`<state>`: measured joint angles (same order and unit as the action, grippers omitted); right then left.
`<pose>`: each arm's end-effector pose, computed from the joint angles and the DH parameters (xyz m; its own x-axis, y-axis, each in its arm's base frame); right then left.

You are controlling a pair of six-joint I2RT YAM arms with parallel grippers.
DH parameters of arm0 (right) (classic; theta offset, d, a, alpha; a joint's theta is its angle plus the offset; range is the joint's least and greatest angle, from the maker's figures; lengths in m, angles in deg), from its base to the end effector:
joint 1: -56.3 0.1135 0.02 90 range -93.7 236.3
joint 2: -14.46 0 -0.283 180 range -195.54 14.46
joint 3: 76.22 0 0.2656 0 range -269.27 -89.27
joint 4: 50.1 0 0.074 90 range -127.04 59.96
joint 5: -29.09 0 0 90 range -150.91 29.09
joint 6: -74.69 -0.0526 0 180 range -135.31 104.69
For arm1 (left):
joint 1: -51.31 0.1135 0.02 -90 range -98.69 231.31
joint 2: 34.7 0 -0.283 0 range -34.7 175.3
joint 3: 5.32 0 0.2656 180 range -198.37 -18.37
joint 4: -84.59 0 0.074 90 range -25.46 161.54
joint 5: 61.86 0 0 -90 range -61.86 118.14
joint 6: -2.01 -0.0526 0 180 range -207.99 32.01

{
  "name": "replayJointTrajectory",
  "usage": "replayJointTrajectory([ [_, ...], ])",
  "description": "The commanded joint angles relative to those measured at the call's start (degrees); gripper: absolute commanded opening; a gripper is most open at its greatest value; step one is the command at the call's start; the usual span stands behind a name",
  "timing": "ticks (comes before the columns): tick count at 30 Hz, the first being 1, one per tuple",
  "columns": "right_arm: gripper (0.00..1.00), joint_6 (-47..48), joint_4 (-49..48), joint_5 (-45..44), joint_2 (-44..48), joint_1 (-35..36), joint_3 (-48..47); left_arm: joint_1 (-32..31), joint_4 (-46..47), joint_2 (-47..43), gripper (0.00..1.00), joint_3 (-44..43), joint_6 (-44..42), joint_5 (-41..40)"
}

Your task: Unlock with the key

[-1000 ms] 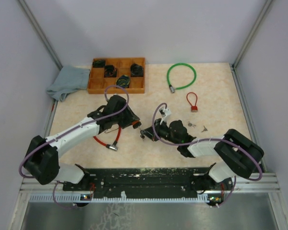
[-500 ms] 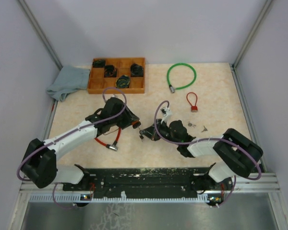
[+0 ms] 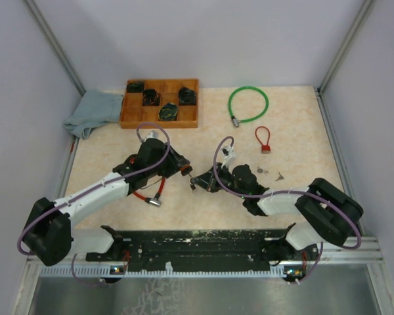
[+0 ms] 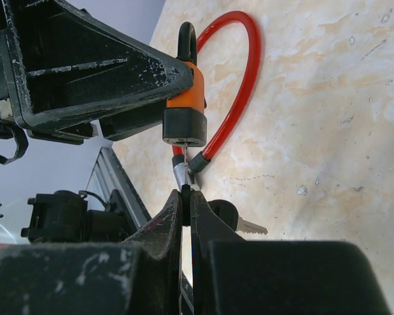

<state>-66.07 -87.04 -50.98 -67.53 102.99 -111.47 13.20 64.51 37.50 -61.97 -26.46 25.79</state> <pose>0.1900 0.2147 0.1789 -0.7193 0.3492 -0.6006 -0.4367 0.4451 0.7818 0.2313 -0.1787 0.2380 -0.7375 -0.5378 -0.4085 -0.1215 0.7006 -0.7031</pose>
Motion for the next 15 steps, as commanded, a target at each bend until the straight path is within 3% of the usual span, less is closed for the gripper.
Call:
replayJointTrajectory([
  [1,0.0,0.61,0.05,-4.04,2.51,-0.28,-3.8,-2.22,2.24,-1.78,0.0,0.4,0.41,0.98],
  [7,0.0,2.69,4.58,-5.07,3.21,-0.16,-5.52,-4.21,1.45,-0.48,0.0,-0.55,0.25,-2.5],
  [15,0.0,-1.69,-0.78,1.71,0.02,-0.29,-5.81,-4.26,3.7,-1.29,0.0,-0.25,-0.48,-3.07],
])
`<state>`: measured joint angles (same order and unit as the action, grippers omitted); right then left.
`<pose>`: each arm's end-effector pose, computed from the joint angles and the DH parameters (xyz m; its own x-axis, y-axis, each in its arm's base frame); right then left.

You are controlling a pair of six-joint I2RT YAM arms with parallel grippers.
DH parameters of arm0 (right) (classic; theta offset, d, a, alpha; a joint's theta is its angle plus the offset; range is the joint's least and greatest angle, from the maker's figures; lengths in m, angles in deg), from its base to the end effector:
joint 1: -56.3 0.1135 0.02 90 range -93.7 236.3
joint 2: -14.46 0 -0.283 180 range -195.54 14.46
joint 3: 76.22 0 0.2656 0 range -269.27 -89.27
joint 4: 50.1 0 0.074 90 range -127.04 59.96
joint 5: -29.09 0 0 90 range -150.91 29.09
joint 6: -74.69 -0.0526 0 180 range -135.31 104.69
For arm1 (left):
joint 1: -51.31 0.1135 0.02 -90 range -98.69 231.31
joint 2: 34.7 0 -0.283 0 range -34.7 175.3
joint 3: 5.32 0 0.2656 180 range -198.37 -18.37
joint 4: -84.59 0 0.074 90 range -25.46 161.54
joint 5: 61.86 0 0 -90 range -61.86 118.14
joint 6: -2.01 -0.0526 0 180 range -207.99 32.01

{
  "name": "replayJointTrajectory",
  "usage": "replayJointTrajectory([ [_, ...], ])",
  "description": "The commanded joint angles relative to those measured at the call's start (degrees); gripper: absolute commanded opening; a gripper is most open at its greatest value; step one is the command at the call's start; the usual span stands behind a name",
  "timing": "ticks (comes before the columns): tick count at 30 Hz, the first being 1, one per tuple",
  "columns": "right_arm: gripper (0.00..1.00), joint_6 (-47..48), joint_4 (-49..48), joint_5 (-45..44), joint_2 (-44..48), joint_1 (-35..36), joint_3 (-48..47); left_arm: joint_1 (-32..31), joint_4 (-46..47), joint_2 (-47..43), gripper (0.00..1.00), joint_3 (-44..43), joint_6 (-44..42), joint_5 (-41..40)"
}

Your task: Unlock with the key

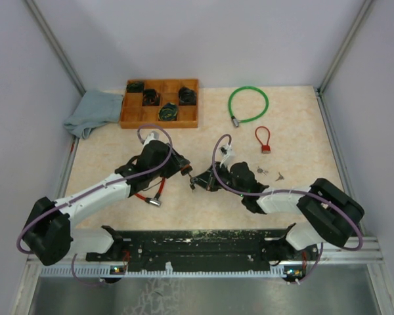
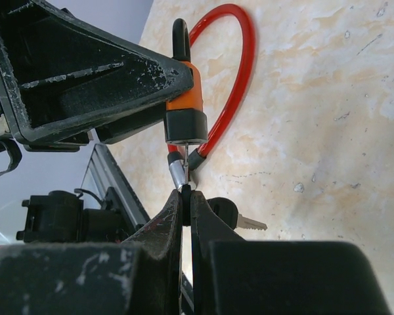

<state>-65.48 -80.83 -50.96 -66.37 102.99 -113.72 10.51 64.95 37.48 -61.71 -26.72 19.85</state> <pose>0.1929 0.2179 0.1832 -0.7351 0.3229 -0.5961 -0.4182 0.4761 0.7736 0.2258 -0.1848 0.2376 -0.6999 -0.5421 -0.4650 -0.1168 0.7291 -0.6743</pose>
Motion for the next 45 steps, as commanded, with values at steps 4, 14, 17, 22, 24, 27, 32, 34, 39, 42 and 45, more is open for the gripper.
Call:
replayJointTrajectory([
  [4,0.0,-3.43,-8.33,3.57,-1.49,-0.25,-3.6,-1.57,3.27,-2.36,0.0,0.08,0.48,2.18],
  [14,0.0,-5.55,-9.67,2.48,-1.44,-0.72,-2.93,-1.48,5.08,-2.75,0.0,1.69,1.75,2.76],
  [17,0.0,-5.13,-8.7,0.9,-0.62,-0.77,-2.8,-1.48,4.99,-3.12,0.0,1.98,2.08,2.88],
  [22,0.0,-0.78,-4.17,-2.94,1.27,-0.64,-2.58,-1.48,3.47,-3.67,0.0,2.13,4.63,2.19],
  [24,0.0,0.49,-2.55,-2.71,0.87,-0.32,-3.69,-1.48,3.07,-3.44,0.0,2.29,6.53,1.54],
  [27,0.0,0.95,-3.3,-0.72,-0.36,-0.04,-4.3,-1.41,3.75,-2.75,0.0,2.31,8.03,1.76],
  [32,0.0,1.31,-2.23,0.52,-0.9,0.24,-5.05,-0.85,3.57,-2.12,0.0,1.99,8.76,2.17],
  [34,0.0,1.93,-1.38,1.3,-0.82,0.19,-5.3,-0.38,3.77,-2.47,0.0,2.21,9.02,2.22],
  [39,0.0,4.11,0.76,1.67,-0.24,0.24,-5.57,1.01,2.43,-2.76,0.0,1.58,8.42,3.36],
  [42,0.0,4.18,1.23,1.07,0.66,-0.1,-5.51,1.07,1.31,-2.81,0.0,1.07,7.55,3.95],
  [45,0.0,2.99,1.02,-0.12,2.23,-0.91,-4.86,1.07,0.59,-2.97,0.0,1.25,7.04,4.28],
])
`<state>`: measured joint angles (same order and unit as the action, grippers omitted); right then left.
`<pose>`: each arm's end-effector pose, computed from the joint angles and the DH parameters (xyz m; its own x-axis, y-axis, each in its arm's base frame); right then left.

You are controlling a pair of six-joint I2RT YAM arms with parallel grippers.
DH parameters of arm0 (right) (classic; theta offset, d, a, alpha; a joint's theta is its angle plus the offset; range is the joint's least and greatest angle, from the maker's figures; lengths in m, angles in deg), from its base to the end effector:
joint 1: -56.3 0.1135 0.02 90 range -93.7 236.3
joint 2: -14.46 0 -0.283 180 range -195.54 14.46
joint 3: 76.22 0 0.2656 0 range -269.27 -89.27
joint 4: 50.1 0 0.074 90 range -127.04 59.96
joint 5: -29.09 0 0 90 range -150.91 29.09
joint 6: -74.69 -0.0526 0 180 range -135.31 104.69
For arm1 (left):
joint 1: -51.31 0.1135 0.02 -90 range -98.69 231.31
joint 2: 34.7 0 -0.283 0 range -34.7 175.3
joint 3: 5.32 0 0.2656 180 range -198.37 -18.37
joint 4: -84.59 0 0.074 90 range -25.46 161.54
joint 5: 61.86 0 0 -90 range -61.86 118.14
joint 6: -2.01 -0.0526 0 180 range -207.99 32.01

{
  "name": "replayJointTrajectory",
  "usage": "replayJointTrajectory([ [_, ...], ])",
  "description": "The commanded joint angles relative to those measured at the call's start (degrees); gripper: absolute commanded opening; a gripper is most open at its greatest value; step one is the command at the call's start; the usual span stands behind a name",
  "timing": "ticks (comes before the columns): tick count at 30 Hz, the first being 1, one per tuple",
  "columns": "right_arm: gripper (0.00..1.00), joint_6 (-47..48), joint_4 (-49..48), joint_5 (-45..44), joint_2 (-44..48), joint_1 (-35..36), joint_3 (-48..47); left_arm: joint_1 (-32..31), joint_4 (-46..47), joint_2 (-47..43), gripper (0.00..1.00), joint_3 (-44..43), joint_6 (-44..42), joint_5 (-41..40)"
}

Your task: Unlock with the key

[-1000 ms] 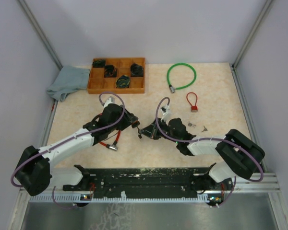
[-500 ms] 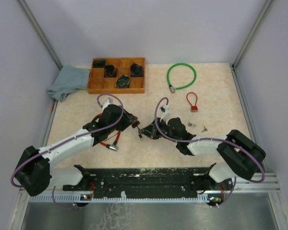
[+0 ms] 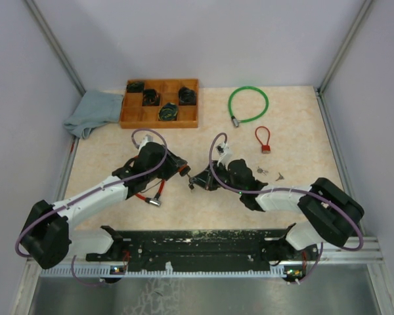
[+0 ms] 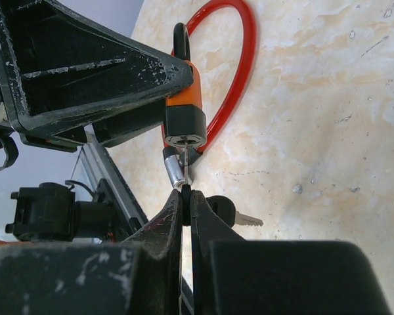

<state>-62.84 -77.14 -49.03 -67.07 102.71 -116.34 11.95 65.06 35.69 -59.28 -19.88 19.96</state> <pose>0.1984 0.2241 0.1866 -0.7398 0.2698 -0.6164 -0.4452 0.4906 0.7491 0.2226 -0.1729 0.2309 -0.6691 -0.6391 -0.3793 -0.2205 0.6581 -0.7199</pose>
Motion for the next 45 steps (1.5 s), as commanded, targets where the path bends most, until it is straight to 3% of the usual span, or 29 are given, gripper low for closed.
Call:
replayJointTrajectory([
  [1,0.0,-0.1,-2.8,-2.48,3.47,-0.95,-1.96,-0.37,0.4,-1.22,0.0,-1.03,0.13,4.15],
  [16,0.0,-5.35,-8.72,-0.04,2.69,-3.39,0.05,-0.29,-0.05,-0.49,0.0,-1.1,-0.04,5.02],
  [31,0.0,-14.25,-24.28,4.14,-4.24,-4.86,1.78,-0.28,7.3,-0.44,0.0,2.58,1.93,11.21],
  [40,0.0,-13.91,-18.78,1.03,-3.27,-4.81,0.75,-0.29,9.19,-2.94,0.0,4.64,2.73,9.92],
  [45,0.0,-3.86,-6.24,-4.24,0.09,-2.24,-3.94,-0.44,6.26,-2.25,0.0,4.07,3.76,9.06],
])
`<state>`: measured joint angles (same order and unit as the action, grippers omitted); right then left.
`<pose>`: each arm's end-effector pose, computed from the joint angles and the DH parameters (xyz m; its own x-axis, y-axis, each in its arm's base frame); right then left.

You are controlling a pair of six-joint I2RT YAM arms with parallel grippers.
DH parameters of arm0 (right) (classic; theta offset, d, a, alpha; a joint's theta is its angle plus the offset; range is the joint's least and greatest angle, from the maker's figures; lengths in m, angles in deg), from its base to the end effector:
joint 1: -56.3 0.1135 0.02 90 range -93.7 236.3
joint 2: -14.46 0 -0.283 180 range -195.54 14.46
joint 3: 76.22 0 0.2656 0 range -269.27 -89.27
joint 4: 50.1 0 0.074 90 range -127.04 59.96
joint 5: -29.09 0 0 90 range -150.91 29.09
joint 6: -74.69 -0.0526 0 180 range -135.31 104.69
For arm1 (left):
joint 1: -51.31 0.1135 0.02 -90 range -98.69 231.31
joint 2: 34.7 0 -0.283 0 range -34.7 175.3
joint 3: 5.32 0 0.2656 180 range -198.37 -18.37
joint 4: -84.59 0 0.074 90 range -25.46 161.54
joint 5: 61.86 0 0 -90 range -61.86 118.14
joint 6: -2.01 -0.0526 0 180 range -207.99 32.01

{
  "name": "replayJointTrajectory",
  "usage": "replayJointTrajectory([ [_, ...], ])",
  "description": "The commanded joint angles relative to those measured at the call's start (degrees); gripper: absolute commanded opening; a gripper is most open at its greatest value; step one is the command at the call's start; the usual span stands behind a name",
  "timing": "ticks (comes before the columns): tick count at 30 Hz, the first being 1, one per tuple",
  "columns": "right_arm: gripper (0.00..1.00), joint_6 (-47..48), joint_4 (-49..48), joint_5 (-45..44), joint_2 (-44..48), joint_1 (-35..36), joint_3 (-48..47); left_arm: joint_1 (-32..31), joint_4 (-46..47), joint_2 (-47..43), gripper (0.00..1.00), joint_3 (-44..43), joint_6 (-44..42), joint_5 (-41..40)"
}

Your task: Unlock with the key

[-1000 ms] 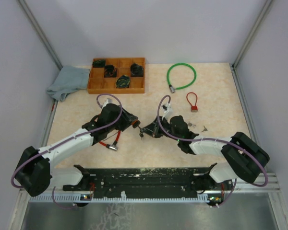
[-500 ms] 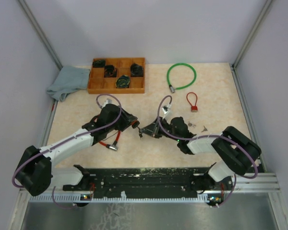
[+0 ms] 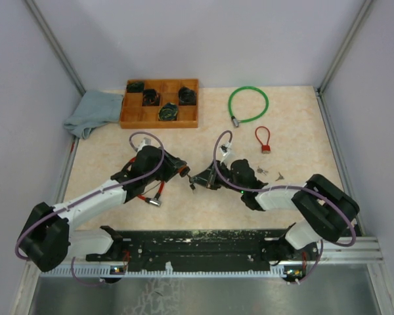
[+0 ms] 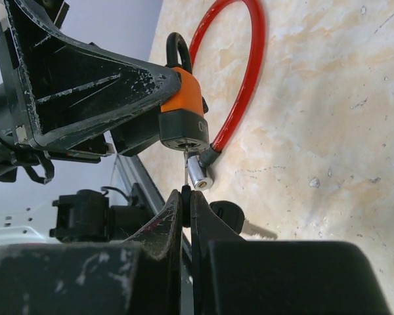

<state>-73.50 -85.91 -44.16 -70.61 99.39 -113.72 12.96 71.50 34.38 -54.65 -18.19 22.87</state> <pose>0.2063 0.2137 0.1741 -0.8095 0.3571 -0.4661 -0.3269 0.3853 0.8629 0.2187 -0.1669 0.2196 -0.6699 -0.6616 -0.3369 -0.2067 0.6020 -0.7713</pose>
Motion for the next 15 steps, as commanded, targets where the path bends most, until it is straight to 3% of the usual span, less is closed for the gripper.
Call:
replayJointTrajectory([
  [1,0.0,8.45,4.18,-9.58,3.68,1.45,-7.64,-1.53,-0.85,-0.58,0.0,-0.92,2.09,5.85],
  [5,0.0,11.03,5.05,-10.14,2.6,2.27,-8.99,-1.64,-0.38,0.68,0.0,-1.19,2.51,5.82],
  [8,0.0,11.01,-0.63,-8.89,1.76,2.35,-7.66,-1.66,0.72,2.1,0.0,-1.43,2.89,7.13],
  [11,0.0,7.89,-10.6,-6.78,0.84,1.61,-4.62,-1.69,1.75,3.04,0.0,-0.65,3.72,8.4],
  [15,0.0,2.05,-13.03,-5.74,-0.7,-0.28,-3.38,-1.64,4.12,1.68,0.0,1.35,4.29,8.51],
])
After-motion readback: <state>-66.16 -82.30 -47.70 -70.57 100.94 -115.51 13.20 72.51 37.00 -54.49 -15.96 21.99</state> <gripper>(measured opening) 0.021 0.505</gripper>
